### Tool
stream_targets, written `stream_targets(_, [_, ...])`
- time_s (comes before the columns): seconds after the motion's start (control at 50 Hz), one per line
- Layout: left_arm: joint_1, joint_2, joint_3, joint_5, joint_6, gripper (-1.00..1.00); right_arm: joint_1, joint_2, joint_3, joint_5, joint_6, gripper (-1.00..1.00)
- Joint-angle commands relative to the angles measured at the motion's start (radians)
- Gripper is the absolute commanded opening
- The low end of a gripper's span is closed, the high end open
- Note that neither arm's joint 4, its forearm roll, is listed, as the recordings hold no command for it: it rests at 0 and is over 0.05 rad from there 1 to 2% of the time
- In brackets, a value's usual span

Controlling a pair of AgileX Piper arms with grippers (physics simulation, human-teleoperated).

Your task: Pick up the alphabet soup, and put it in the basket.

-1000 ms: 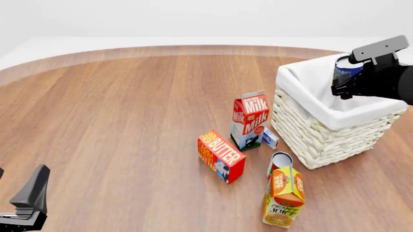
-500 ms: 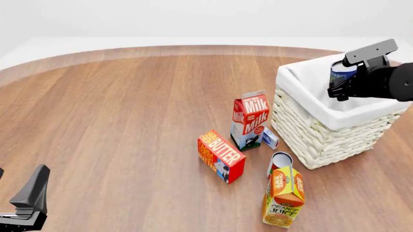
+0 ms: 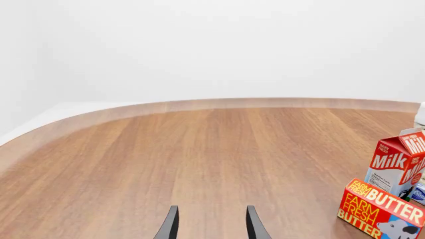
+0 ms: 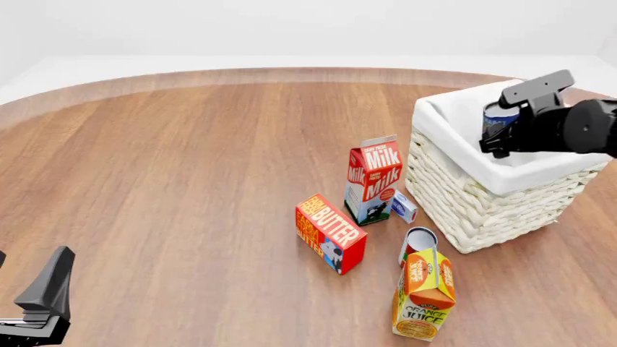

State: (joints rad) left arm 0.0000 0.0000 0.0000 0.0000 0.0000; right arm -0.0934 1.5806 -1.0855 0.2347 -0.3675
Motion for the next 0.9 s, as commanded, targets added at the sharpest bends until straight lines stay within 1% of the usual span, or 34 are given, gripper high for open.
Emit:
stream_targets(0.02, [0.0,0.0,0.0,0.0,0.0,1.0,0.0,0.022,-0.01,-0.007,0.017,-1.0])
stream_targets(0.62, [0.0,0.0,0.0,0.0,0.0,1.0,-0.007,0.051,0.003,-0.032,0.015,-1.0])
stream_targets(0.74, [0.0,0.0,0.0,0.0,0.0,1.0,-0.022,0.049,-0.009,-0.037,0.011,-1.0])
stream_targets(0.76, [0.0,0.0,0.0,0.0,0.0,1.0,-0.023,0.051,-0.012,-0.036,0.012,1.0])
stream_targets(0.9, [0.0,0.0,0.0,0.0,0.0,1.0,-0.028,0.05,-0.008,-0.046,0.012,1.0])
